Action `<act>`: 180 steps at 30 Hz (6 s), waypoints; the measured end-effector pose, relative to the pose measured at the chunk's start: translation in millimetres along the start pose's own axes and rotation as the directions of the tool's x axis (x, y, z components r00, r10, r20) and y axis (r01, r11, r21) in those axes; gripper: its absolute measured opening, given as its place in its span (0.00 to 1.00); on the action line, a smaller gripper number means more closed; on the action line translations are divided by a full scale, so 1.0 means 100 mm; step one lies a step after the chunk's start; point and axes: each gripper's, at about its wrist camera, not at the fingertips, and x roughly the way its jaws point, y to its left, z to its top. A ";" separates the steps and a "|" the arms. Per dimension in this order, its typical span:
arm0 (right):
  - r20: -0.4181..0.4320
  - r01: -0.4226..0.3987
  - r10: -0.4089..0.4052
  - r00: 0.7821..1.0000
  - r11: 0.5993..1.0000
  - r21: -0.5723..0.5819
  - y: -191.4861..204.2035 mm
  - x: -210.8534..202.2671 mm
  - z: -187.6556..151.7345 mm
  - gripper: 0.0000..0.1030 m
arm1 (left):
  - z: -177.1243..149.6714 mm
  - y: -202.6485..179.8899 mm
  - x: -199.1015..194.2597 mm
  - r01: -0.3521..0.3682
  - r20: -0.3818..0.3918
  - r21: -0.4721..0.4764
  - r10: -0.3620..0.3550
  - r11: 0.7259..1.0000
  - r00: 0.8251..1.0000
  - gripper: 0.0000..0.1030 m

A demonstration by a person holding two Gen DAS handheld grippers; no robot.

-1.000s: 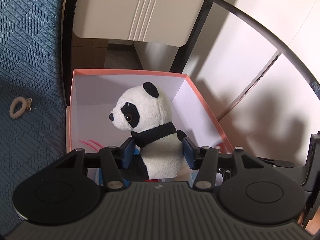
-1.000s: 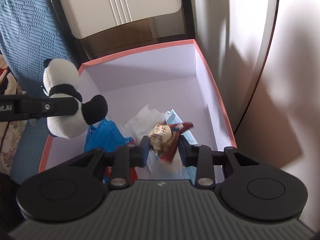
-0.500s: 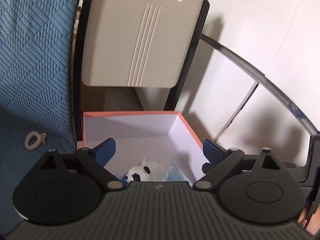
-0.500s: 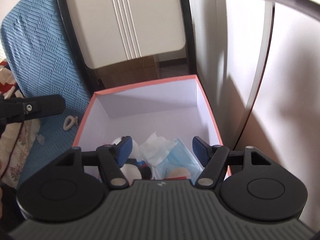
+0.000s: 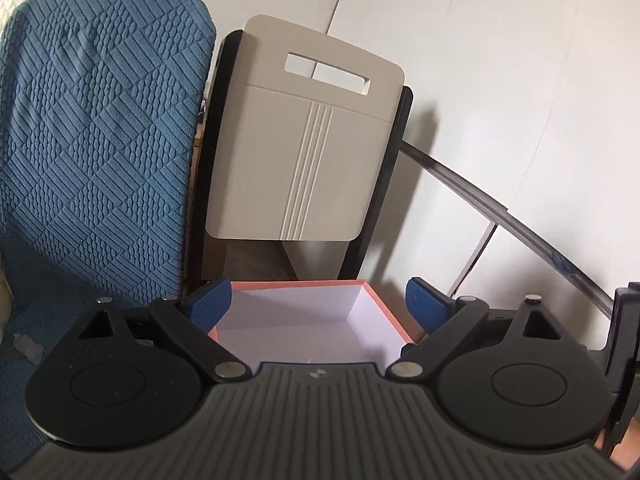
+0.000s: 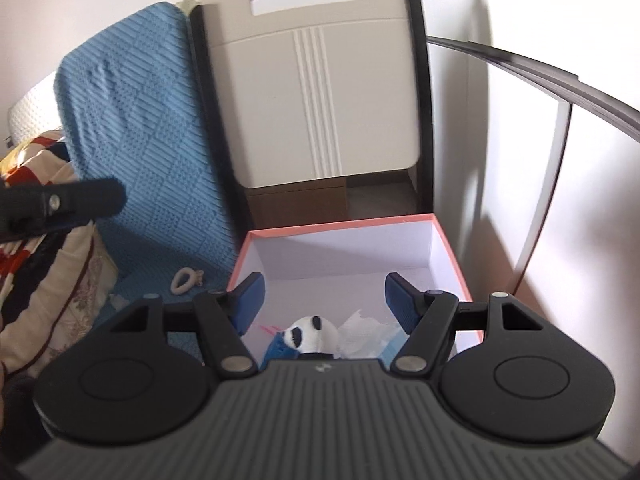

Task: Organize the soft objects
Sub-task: 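Withdraw both tools from the box back toward the seat cushion, then lower the left tool to the clear cup while right approaches the white hair tie, then close the left gripper on the clear cup while right closes on the hair tie, then lift the clear cup with the left gripper while right lifts the hair tie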

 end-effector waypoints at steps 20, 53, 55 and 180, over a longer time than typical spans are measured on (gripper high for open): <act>-0.004 -0.062 0.062 0.998 0.994 -0.094 0.77 0.08 -0.37 0.67 | -0.38 0.60 -0.40 -0.119 0.023 -0.004 0.119 0.993 0.993 0.93; -0.139 -0.172 0.154 0.978 0.976 -0.133 1.75 0.53 -1.08 0.67 | -1.21 1.89 -0.64 -0.309 -0.132 -0.119 0.293 0.944 0.947 0.93; -0.143 -0.176 0.157 0.977 0.975 -0.132 1.76 0.56 -1.11 0.67 | -1.24 1.98 -0.49 -0.328 -0.151 -0.108 0.311 0.938 0.938 0.93; -0.277 -0.234 0.124 0.953 0.882 -0.409 2.32 2.77 -0.65 0.18 | -1.48 3.16 0.97 -0.359 -0.292 -0.225 0.289 0.906 0.912 0.20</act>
